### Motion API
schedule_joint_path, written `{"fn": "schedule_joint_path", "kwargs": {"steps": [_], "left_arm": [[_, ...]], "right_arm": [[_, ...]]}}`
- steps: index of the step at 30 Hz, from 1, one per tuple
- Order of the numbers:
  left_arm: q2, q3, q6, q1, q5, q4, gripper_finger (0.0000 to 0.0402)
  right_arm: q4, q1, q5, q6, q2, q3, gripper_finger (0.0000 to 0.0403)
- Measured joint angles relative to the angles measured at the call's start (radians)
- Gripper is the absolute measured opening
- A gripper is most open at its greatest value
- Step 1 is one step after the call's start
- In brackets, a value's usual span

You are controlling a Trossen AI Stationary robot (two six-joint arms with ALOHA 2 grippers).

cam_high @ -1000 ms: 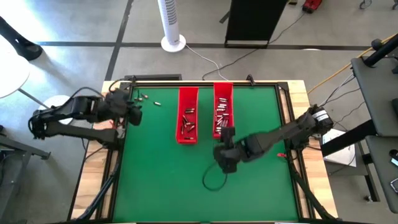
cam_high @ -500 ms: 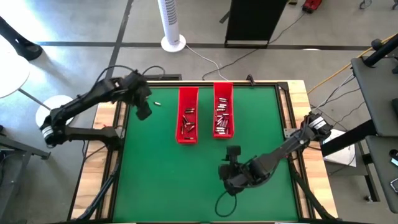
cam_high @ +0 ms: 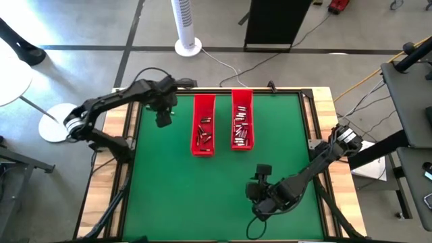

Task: Sort batteries
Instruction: Put the silver battery into the right red bin

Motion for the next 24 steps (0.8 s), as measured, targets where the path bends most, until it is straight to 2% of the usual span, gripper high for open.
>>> {"fn": "schedule_joint_path", "kwargs": {"steps": [4,11,17,24], "left_arm": [[0.086,0.0,0.038,0.011,0.054,0.004,0.0153],[0.195,0.0,0.097,0.046,0.04,0.064,0.0153],[0.221,0.0,0.176,0.054,0.044,0.107,0.0153],[0.221,0.0,0.277,0.058,0.045,0.164,0.0153]], "right_arm": [[0.0,0.011,-0.003,0.041,0.0,-0.007,0.0245],[0.003,0.033,-0.009,0.092,0.0,-0.02,0.0242],[0.053,0.033,-0.01,0.094,0.0,-0.082,0.0233],[0.085,-0.021,-0.01,0.08,0.0,-0.174,0.0235]]}}
